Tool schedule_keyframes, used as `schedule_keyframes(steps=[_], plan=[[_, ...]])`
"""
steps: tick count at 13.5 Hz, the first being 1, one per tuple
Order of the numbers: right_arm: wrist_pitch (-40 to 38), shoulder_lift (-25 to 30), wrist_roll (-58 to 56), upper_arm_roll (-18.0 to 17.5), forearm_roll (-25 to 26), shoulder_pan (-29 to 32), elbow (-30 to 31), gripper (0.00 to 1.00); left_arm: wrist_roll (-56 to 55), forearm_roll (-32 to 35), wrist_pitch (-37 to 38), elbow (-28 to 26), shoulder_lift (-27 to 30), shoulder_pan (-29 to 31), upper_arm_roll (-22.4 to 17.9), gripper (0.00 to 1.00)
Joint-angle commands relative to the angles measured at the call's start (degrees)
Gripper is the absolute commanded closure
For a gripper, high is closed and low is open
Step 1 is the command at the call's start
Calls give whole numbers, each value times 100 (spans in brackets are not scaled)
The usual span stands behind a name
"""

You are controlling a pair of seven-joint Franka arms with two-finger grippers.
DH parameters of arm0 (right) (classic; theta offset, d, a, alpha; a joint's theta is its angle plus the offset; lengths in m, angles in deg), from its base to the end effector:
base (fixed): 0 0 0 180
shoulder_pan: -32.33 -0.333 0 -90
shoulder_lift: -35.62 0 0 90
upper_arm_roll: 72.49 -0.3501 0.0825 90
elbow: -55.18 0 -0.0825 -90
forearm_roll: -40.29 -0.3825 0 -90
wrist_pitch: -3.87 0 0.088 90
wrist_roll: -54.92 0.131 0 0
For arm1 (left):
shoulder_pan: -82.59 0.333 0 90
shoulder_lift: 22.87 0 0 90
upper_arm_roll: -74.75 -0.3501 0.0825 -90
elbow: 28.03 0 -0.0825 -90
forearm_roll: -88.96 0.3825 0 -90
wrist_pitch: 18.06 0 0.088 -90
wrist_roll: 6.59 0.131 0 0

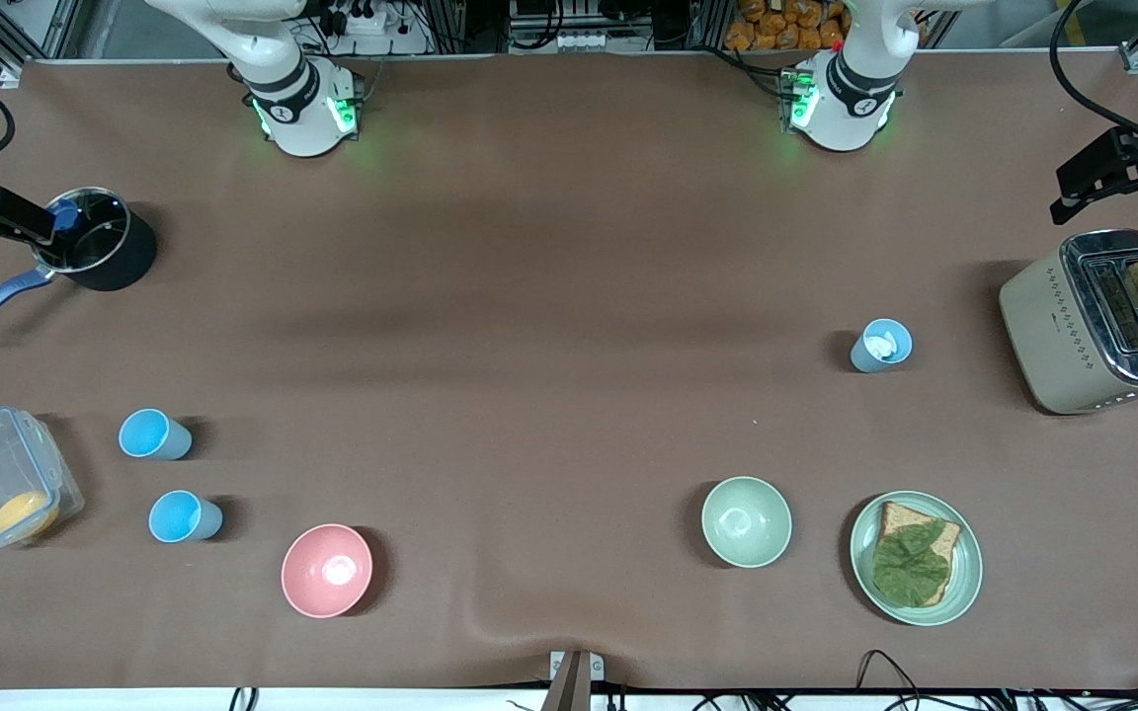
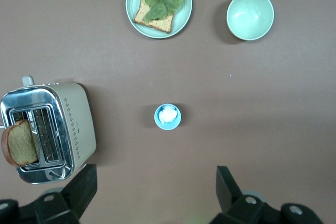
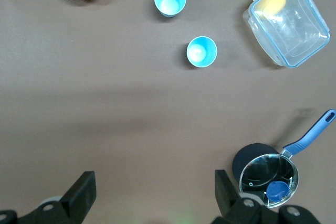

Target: Stack blue cups with both arms

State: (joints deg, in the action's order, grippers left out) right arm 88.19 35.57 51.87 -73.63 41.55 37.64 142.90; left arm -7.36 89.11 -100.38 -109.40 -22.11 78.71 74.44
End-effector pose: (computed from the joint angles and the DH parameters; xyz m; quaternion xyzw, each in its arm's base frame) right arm 0.5401 -0.0425 0.6443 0.9994 -0.0105 -0.0307 0.0090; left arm 0.5326 -0.0328 0.6996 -0.9996 0.0242 -0.0150 0.0007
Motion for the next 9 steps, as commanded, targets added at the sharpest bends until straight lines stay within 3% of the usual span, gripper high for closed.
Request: schedule_keyframes(steps=[1, 9], plan=[[-82, -4, -12, -27, 102, -13, -70, 0, 165, -50, 155, -28, 38, -25, -30, 0], [-161, -4, -3, -18, 145, -4, -88, 0, 95, 380, 68, -203, -233, -87, 31, 0]])
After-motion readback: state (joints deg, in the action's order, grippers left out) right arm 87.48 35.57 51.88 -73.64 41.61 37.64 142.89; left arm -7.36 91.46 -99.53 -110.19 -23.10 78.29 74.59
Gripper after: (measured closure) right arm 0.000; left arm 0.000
